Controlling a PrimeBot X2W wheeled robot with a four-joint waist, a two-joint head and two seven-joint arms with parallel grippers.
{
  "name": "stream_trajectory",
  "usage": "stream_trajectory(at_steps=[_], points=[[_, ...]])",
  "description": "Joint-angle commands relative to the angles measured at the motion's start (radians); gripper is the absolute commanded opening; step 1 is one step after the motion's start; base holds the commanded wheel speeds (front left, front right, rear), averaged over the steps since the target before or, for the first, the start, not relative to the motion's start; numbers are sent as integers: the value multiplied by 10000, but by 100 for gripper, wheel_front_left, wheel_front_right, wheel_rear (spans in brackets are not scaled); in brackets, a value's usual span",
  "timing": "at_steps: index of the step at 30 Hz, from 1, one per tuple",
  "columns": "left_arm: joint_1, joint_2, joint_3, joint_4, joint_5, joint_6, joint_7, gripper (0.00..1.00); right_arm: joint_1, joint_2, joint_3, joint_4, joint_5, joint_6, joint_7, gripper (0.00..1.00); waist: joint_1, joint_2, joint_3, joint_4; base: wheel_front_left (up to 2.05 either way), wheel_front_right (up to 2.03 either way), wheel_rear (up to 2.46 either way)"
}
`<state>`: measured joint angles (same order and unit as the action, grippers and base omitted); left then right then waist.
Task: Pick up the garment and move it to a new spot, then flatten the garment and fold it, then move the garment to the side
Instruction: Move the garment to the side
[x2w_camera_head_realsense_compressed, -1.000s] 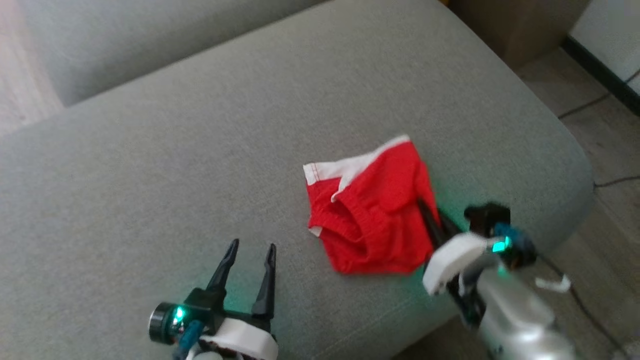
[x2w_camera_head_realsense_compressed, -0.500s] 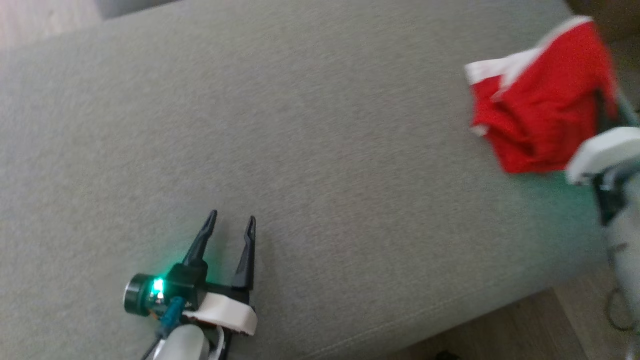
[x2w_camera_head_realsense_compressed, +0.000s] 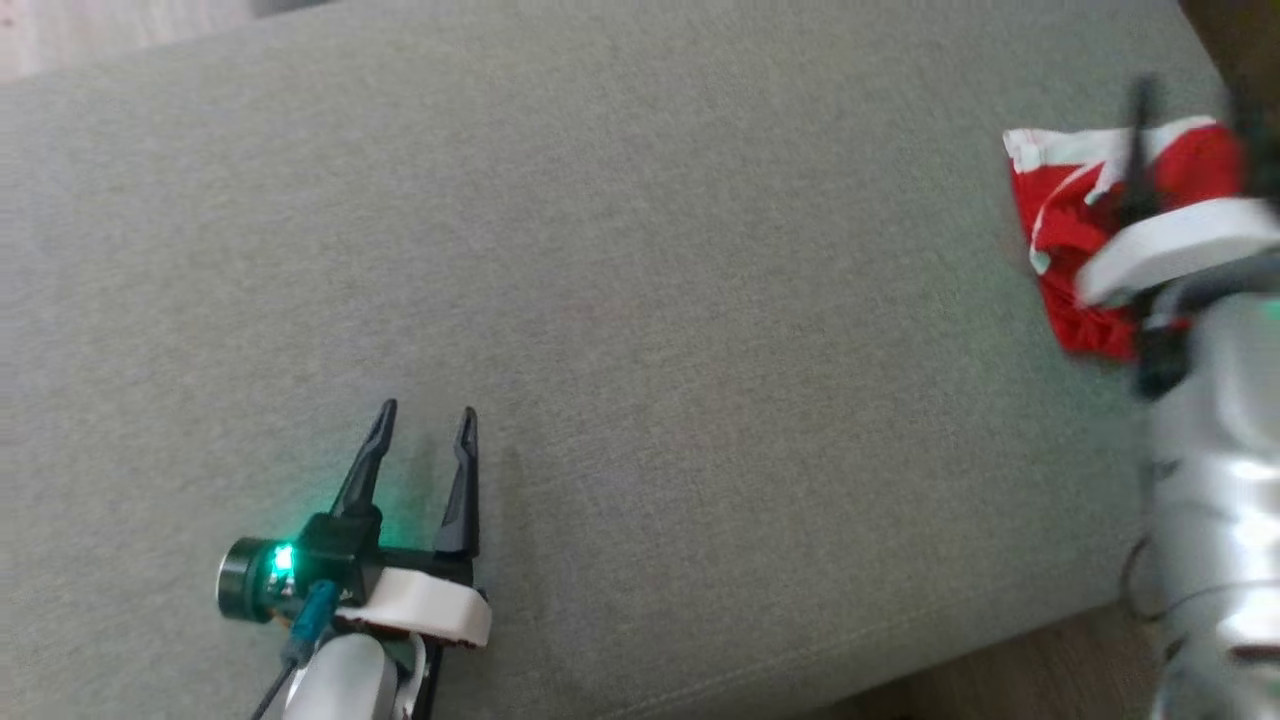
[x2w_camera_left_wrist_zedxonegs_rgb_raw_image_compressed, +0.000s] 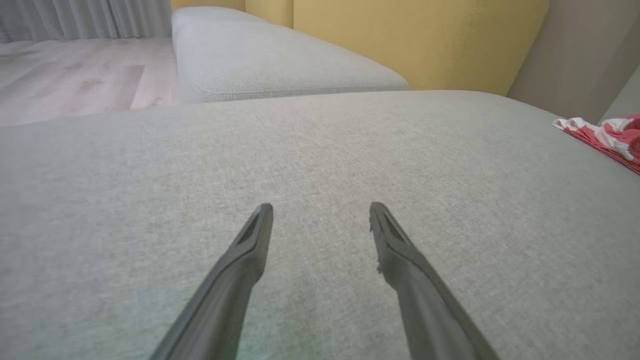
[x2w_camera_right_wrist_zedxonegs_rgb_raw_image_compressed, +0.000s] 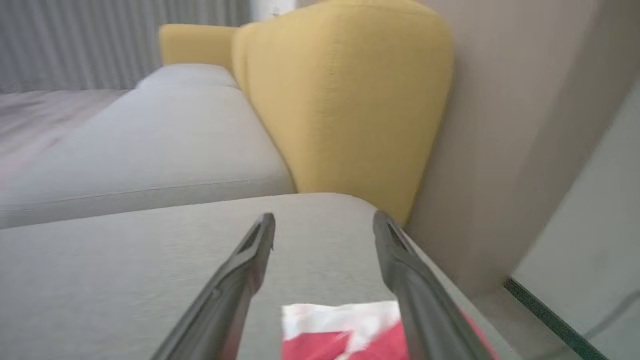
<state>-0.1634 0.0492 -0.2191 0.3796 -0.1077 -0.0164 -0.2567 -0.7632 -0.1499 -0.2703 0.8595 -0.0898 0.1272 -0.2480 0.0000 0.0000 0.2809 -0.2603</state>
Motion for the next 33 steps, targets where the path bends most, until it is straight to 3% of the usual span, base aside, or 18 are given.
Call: stream_trajectory(at_steps=[1, 5, 13, 24, 33], points=[[-254, 16, 410, -336, -108, 127, -51, 100, 351, 292, 808, -578, 177, 35, -137, 100, 0, 0, -239, 199, 0, 0, 0], [-70, 13, 521, -407, -360, 373, -51, 100, 1653, 722, 1826, -1746, 1352, 35, -137, 100, 0, 0, -744, 772, 0, 0, 0], [300, 12, 826, -423, -690, 765, -51, 100, 3742, 984, 2709, -3006, 2452, 35, -137, 100, 0, 0, -1293, 1653, 0, 0, 0], [853, 11, 965, -148, -903, 1055, -51, 100, 4910, 994, 3780, -2875, 3117, 35, -137, 100, 0, 0, -2107, 2186, 0, 0, 0], [1377, 11, 1137, 88, -836, 1052, -51, 100, 5534, 995, 4455, -2711, 3417, 35, -137, 100, 0, 0, -2674, 2483, 0, 0, 0]])
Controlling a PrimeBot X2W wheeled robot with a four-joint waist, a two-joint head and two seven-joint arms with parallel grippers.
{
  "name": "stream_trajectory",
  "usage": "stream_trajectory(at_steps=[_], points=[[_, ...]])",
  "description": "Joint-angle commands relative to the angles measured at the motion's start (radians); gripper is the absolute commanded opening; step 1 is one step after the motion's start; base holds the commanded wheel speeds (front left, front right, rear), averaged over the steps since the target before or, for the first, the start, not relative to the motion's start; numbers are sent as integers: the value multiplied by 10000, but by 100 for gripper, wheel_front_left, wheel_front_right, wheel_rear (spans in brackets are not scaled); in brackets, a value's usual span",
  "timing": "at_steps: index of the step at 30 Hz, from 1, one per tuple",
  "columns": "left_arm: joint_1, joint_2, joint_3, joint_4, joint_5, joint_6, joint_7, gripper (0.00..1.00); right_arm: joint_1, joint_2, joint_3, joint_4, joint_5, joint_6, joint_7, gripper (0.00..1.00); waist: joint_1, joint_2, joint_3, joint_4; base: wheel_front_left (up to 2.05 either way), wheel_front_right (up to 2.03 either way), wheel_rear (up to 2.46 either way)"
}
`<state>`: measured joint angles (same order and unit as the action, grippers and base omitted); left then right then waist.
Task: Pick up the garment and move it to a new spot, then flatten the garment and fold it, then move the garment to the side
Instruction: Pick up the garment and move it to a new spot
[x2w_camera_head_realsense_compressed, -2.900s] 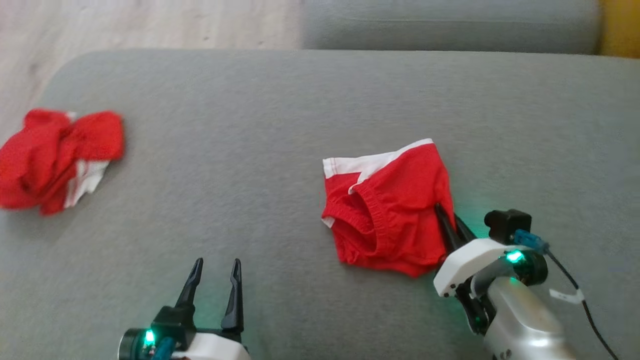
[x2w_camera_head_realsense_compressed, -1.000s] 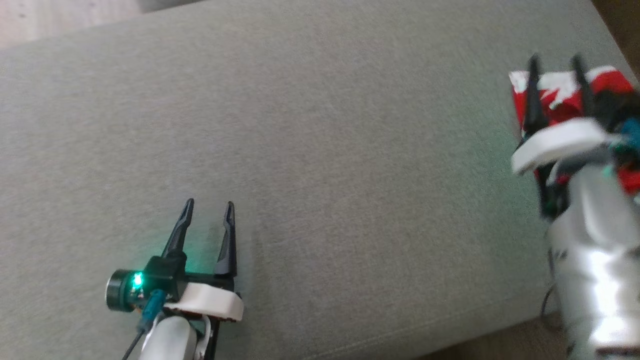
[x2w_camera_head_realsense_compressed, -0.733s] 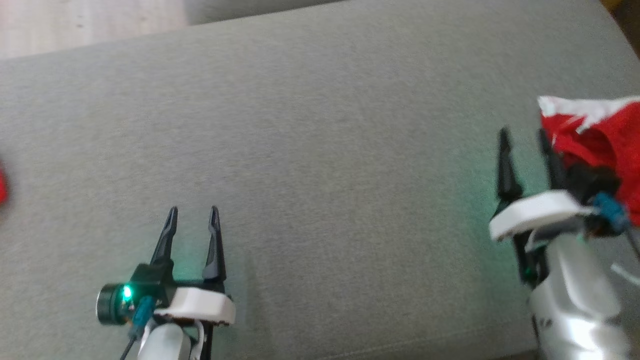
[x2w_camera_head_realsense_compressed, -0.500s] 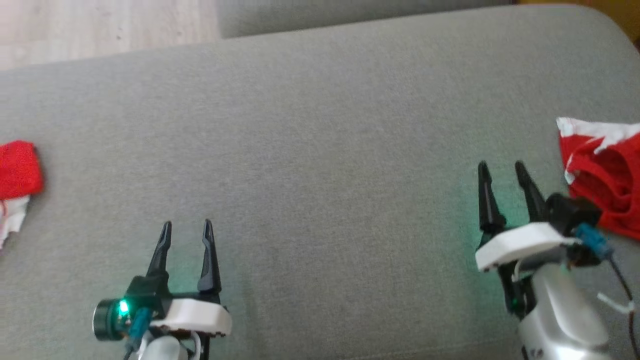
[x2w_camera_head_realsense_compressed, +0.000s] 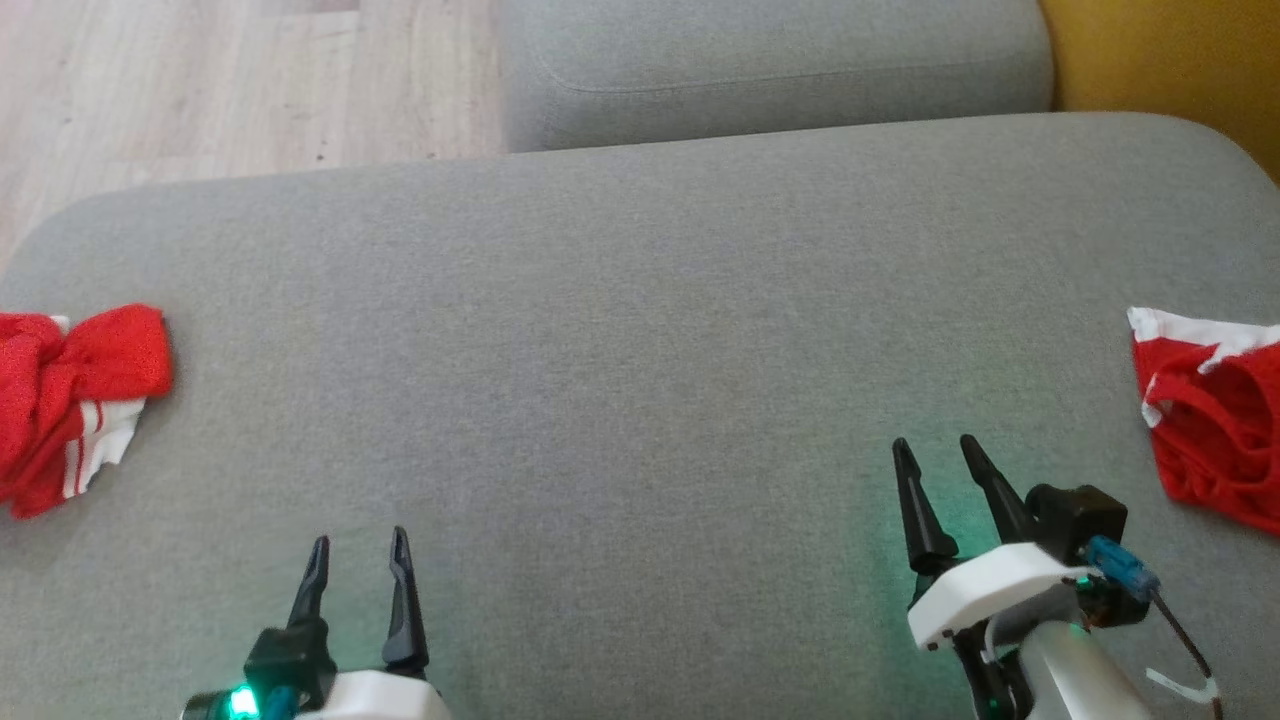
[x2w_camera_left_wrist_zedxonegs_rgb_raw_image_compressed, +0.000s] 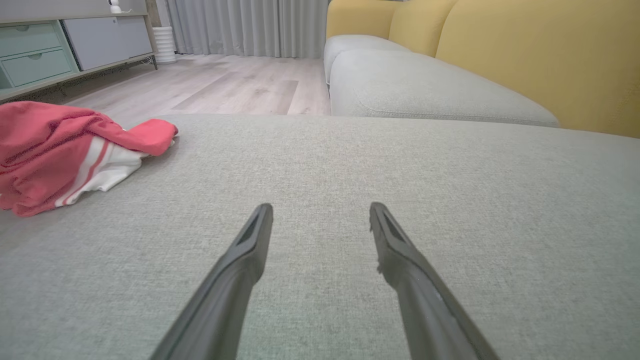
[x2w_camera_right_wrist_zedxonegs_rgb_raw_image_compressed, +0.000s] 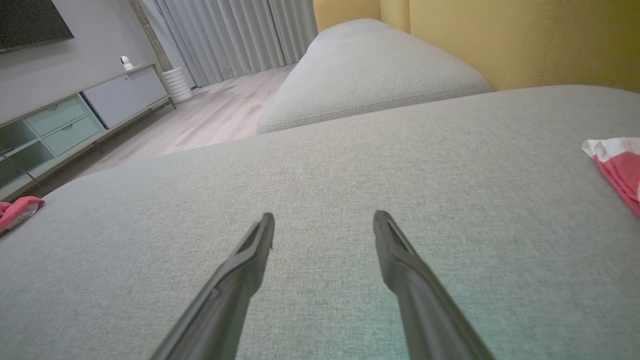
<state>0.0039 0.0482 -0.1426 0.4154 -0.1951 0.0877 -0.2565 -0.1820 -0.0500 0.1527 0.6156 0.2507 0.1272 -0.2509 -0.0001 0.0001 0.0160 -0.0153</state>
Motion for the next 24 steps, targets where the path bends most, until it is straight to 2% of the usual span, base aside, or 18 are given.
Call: stream_trajectory(at_steps=[1, 9, 19, 24], points=[[-274, 21, 389, -272, 36, 6, -53, 100, -255, -4, 233, -281, 10, 35, -109, 100, 1, -1, -37, 69, 0, 0, 0], [-159, 20, 525, -218, 36, 86, -53, 100, -93, -4, 405, -374, 51, 35, -109, 100, 1, -1, -15, 679, 0, 0, 0], [212, 20, 1444, -263, -46, 192, -53, 100, 80, -3, 1604, -604, 244, 35, -109, 100, 1, -1, 313, 2891, 0, 0, 0], [452, 20, 2234, -407, -307, 265, -53, 100, -157, -3, 2445, -653, 217, 35, -109, 100, 1, -1, 458, 3494, 0, 0, 0]])
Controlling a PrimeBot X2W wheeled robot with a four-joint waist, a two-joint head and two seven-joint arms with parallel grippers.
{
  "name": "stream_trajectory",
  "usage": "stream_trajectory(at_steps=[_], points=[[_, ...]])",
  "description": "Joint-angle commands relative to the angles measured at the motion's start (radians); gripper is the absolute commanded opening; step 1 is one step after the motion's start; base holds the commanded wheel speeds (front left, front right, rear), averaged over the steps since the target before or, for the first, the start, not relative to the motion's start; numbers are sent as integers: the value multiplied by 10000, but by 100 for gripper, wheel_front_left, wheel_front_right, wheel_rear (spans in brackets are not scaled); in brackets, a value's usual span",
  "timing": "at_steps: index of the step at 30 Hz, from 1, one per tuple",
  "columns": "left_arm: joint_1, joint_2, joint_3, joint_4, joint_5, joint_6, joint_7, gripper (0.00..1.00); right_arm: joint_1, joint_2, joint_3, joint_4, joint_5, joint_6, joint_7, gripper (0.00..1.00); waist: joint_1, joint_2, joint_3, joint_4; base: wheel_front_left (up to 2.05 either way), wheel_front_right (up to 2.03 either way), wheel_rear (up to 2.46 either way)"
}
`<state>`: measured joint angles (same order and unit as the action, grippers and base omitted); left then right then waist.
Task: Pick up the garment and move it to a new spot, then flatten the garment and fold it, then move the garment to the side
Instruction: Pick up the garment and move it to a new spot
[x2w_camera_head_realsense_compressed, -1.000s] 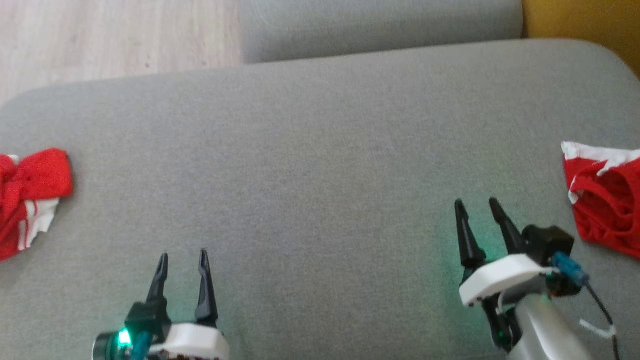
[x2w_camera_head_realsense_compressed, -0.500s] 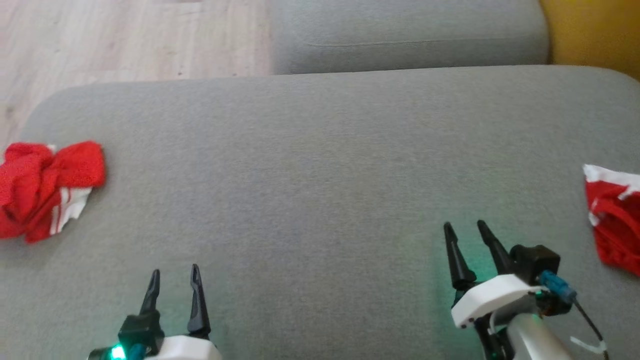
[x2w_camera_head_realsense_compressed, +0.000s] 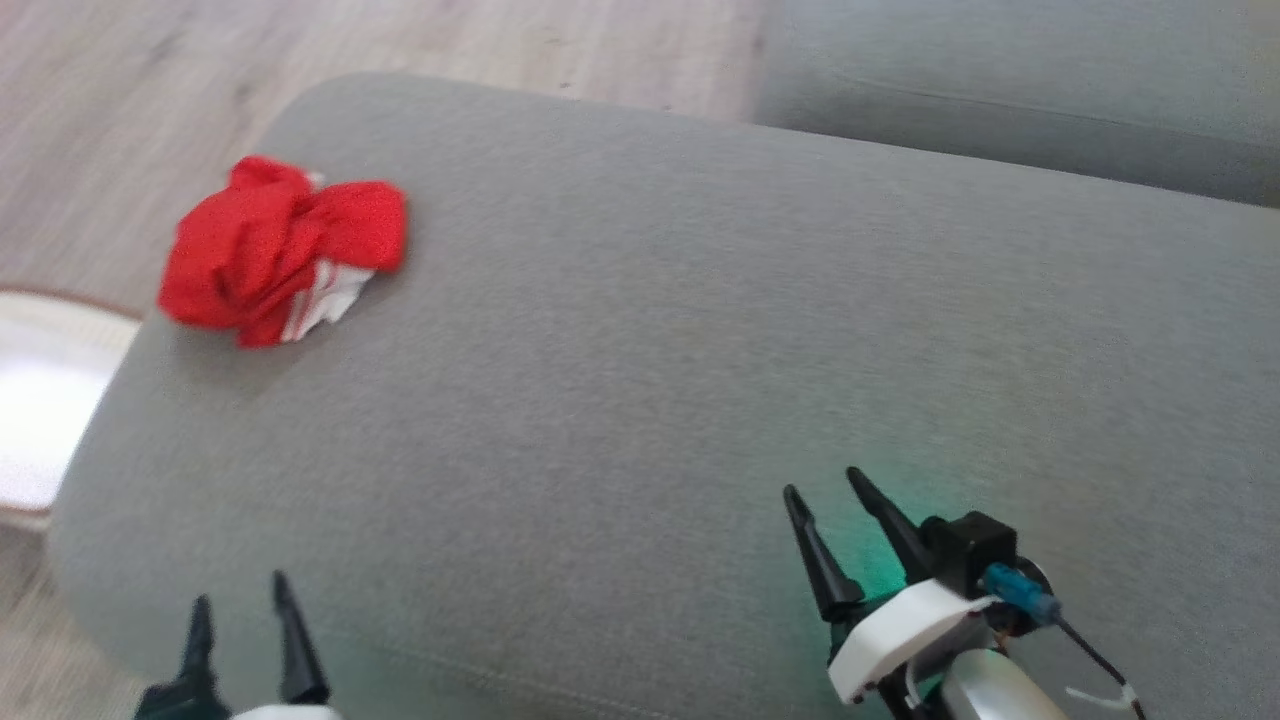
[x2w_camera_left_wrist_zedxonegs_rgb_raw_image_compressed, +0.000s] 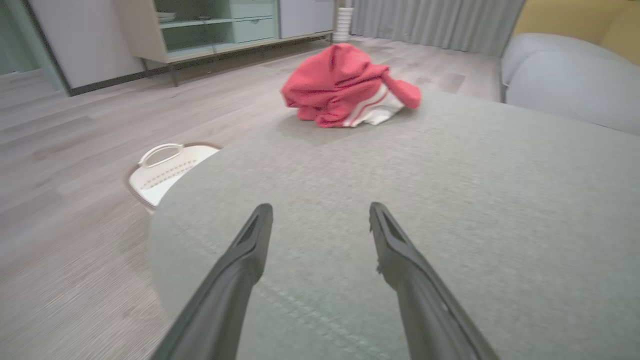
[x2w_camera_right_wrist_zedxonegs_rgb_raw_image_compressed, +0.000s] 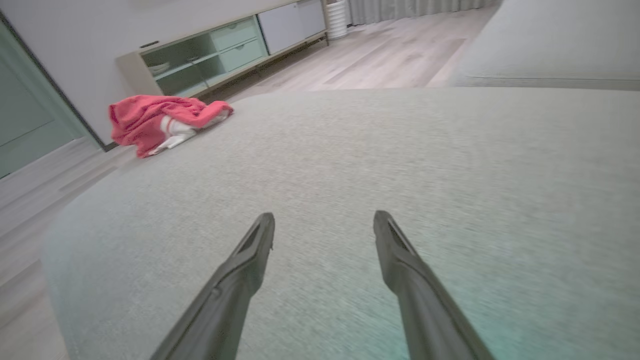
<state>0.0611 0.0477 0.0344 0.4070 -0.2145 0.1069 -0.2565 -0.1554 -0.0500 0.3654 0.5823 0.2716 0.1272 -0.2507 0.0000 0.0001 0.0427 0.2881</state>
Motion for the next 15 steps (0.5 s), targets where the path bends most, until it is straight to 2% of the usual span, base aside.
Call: stream_trajectory(at_steps=[1, 8, 12, 15], points=[[-100, 26, 606, -336, -191, 66, -53, 100, -479, -3, 440, -329, 18, 35, -111, 100, 0, -1, 225, 506, 0, 0, 0], [-327, 26, 1170, -373, -424, -102, -53, 100, -728, -3, 753, -323, 14, 35, -111, 100, 0, -1, 619, 486, 0, 0, 0], [-1100, 88, 1818, -381, -238, -540, -53, 100, -935, -3, 845, -461, -88, 35, -111, 100, 0, -1, 1198, 240, 0, 0, 0], [-2072, 465, 2250, -156, -31, -949, -53, 100, -1160, -3, 906, -596, -246, 35, -111, 100, 0, -1, 1728, 50, 0, 0, 0]])
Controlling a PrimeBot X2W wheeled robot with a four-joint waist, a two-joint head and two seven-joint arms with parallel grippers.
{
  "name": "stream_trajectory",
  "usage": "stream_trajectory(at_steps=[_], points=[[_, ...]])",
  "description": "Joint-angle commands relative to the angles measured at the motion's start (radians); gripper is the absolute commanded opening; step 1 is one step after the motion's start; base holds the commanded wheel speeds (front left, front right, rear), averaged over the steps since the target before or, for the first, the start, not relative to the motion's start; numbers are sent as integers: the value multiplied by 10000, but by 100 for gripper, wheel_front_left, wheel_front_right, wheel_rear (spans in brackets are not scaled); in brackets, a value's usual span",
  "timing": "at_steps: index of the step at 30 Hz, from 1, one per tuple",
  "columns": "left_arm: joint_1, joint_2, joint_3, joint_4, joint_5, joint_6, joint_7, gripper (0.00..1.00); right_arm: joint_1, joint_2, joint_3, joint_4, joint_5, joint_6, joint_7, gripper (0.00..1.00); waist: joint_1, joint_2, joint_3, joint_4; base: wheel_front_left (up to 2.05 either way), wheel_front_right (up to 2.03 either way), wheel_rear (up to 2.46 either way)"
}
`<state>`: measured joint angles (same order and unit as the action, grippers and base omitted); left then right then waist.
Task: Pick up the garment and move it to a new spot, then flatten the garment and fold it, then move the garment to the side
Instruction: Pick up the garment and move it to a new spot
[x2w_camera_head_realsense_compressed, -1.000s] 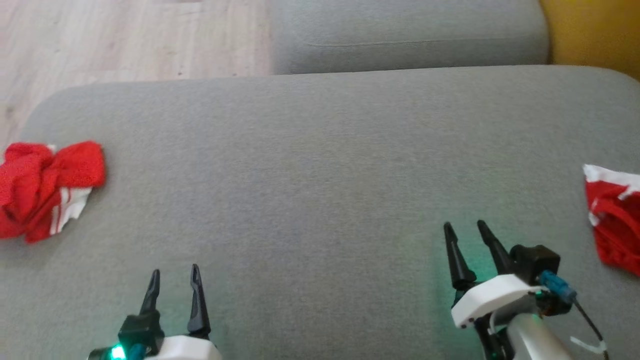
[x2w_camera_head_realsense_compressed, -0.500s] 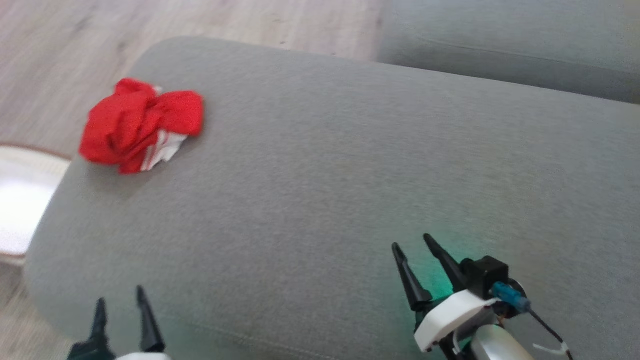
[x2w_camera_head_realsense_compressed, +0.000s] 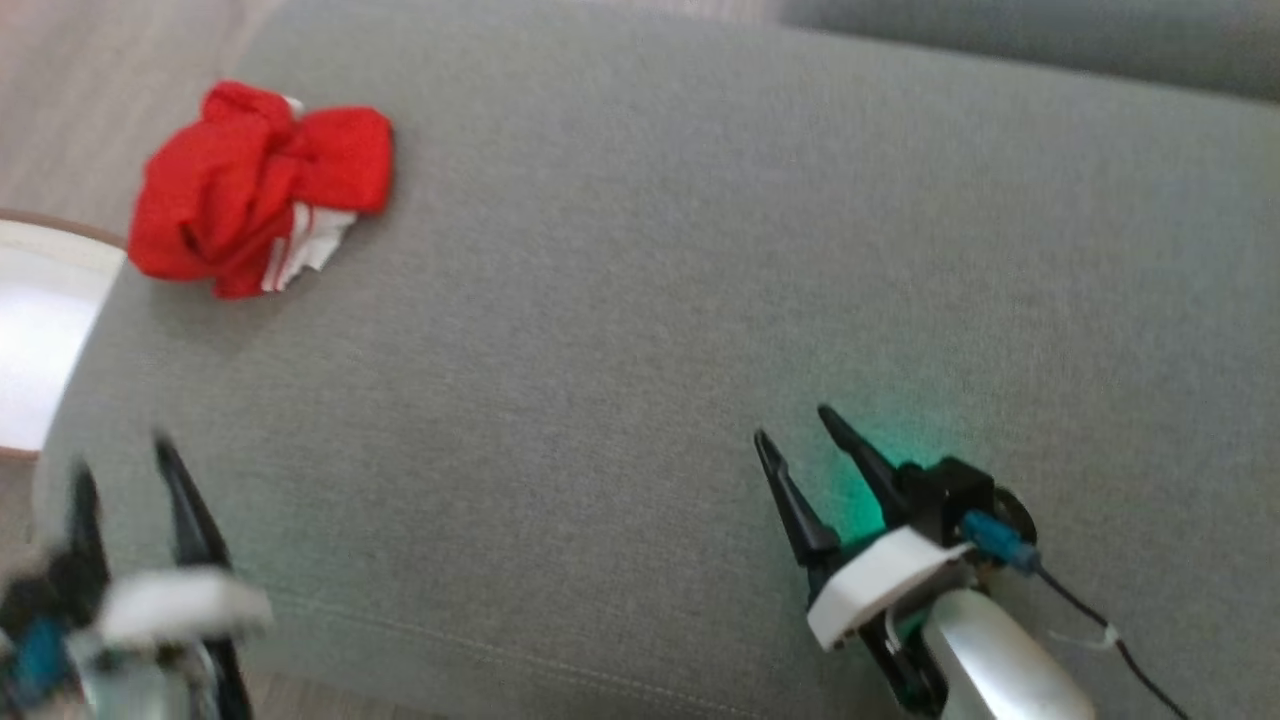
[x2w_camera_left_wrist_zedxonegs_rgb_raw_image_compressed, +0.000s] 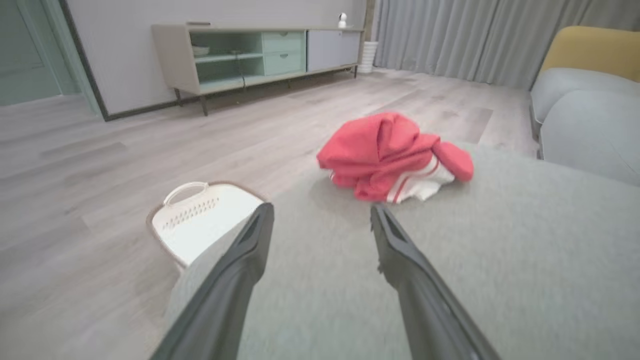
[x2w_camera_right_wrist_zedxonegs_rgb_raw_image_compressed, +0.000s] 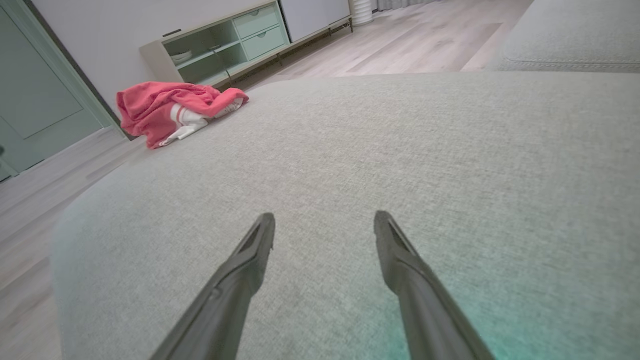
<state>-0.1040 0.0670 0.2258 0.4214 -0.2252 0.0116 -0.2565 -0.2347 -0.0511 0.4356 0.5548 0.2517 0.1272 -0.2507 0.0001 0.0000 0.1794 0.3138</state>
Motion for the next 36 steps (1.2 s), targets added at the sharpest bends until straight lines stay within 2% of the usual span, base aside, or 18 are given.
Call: stream_trajectory(at_steps=[1, 7, 12, 17, 24, 25, 26, 30, 32, 35, 36], points=[[-805, 461, 436, -207, 142, -131, -53, 100, -458, 9, 222, -380, -117, 35, -111, 100, -1, 0, 570, -277, 0, 0, 0], [-3247, 1769, 465, 1078, 435, -819, -53, 100, -949, 9, 265, -730, -409, 35, -111, 100, -1, 0, 1631, -696, 0, 0, 0], [-5179, 2810, -72, 2815, 814, -1077, 256, 100, -1172, 8, 84, -1135, -545, 35, -111, 100, -1, 0, 2373, -1045, 0, 0, 0], [-6249, 3231, -149, 4241, 911, -825, 686, 100, -1286, -37, -45, -1315, -682, 35, -111, 100, -1, 0, 2864, -1398, 0, 0, 0], [-6782, 3681, -94, 5762, 935, -373, 761, 100, -1367, -45, -374, -1511, -718, 35, -111, 100, -1, 0, 3344, -1845, 0, 0, 0], [-6892, 3660, -78, 5999, 902, -258, 547, 84, -1314, -43, -505, -1526, -728, 35, -111, 100, -1, 0, 3390, -1881, 0, 0, 0], [-6937, 3654, -86, 6080, 899, -225, 433, 0, -1286, -43, -554, -1526, -736, 35, -111, 100, -1, 0, 3389, -1888, 0, 0, 0], [-7193, 3668, -345, 5794, 1069, -360, 27, 0, -1191, -39, -708, -1479, -738, 35, -111, 100, -1, 0, 3167, -1895, 0, 0, 0], [-7444, 3756, -574, 5249, 1254, -521, -34, 0, -1156, -31, -772, -1491, -682, 35, -111, 100, -1, 0, 2967, -1898, 0, 0, 0], [-7904, 3824, -948, 3712, 1517, -791, -47, 0, -1109, -17, -800, -1438, -583, 35, -111, 100, -1, 0, 2664, -1923, 0, 0, 0], [-7904, 3824, -948, 3712, 1517, -791, -47, 0, -1109, -17, -800, -1438, -583, 35, -111, 100, -1, 0, 2664, -1923, 0, 0, 0]])
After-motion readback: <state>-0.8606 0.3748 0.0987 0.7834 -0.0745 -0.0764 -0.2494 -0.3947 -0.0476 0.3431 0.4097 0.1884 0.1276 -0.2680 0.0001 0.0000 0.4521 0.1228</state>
